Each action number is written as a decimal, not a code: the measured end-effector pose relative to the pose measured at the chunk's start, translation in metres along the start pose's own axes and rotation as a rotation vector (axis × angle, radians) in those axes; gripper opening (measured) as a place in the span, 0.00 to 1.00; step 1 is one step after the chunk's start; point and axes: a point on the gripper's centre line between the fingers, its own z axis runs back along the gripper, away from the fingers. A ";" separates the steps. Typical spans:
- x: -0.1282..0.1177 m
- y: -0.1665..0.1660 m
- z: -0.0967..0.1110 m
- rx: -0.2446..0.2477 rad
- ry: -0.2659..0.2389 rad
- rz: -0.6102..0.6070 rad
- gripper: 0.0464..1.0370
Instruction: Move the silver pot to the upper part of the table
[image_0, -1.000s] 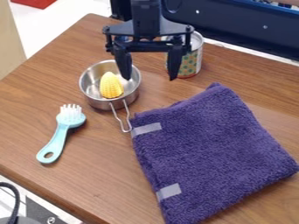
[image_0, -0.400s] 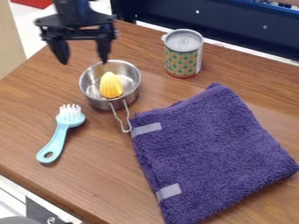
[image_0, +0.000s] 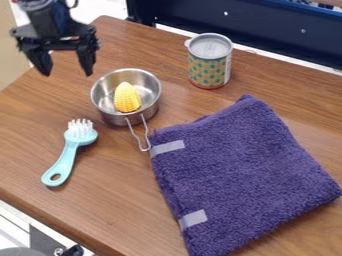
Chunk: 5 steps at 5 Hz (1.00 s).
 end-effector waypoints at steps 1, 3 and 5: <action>0.001 0.003 -0.025 0.031 0.025 0.053 0.96; 0.002 -0.007 -0.034 -0.039 0.041 0.065 0.96; -0.004 -0.013 -0.043 -0.039 0.065 0.073 0.96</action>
